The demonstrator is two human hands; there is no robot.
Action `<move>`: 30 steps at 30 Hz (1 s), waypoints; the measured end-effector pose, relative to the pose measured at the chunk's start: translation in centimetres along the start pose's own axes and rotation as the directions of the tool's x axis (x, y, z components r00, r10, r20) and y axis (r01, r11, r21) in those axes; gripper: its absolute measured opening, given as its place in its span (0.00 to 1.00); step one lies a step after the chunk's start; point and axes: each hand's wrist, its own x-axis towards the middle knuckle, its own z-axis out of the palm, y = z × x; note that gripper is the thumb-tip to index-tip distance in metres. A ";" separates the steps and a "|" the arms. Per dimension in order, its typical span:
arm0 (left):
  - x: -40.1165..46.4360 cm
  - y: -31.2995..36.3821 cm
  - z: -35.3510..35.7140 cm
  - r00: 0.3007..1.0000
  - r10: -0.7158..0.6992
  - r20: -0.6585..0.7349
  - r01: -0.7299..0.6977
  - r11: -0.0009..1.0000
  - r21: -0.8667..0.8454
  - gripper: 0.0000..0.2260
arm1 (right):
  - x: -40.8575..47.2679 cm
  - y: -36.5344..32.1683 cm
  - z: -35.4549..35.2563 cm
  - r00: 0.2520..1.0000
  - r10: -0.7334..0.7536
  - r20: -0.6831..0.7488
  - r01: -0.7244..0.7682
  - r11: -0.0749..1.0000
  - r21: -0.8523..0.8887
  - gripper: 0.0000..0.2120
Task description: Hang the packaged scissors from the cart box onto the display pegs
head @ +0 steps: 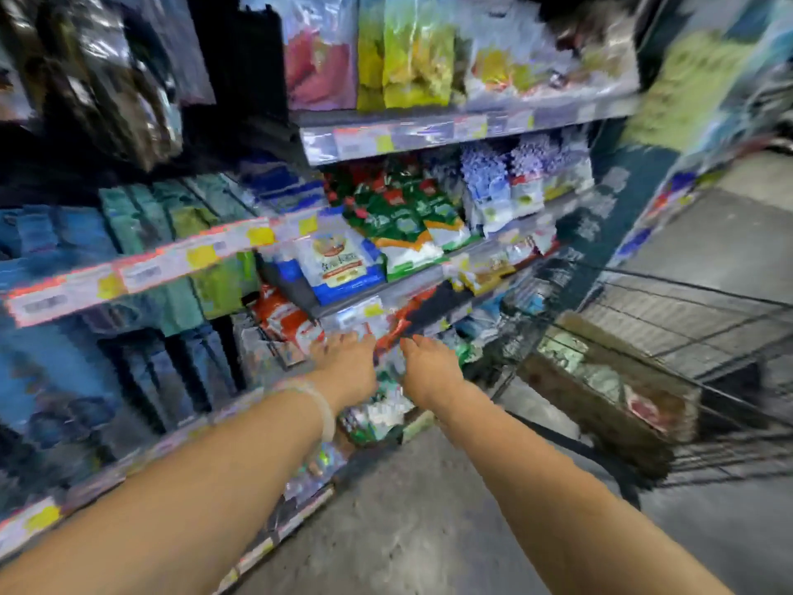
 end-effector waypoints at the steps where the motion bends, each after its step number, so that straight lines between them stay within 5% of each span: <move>1: 0.8 2.4 0.0 0.998 0.059 0.000 -0.059 0.998 -0.008 0.29 | -0.5 2.2 -0.3 0.999 0.040 -0.006 -0.040 0.999 0.000 0.24; 12: 6.5 23.9 0.8 0.867 0.492 0.079 -0.498 0.849 0.173 0.27 | -7.4 22.3 -3.1 0.883 0.469 0.005 -0.467 0.879 0.101 0.22; 20: 15.0 33.6 2.7 0.774 0.598 0.208 -0.632 0.751 0.190 0.26 | -5.2 33.3 -2.4 0.768 0.640 0.034 -0.639 0.759 0.126 0.23; 30: 31.6 43.5 -0.8 0.752 0.618 0.228 -0.650 0.752 0.107 0.27 | 6.4 47.1 -6.3 0.678 0.733 0.051 -0.728 0.661 0.184 0.18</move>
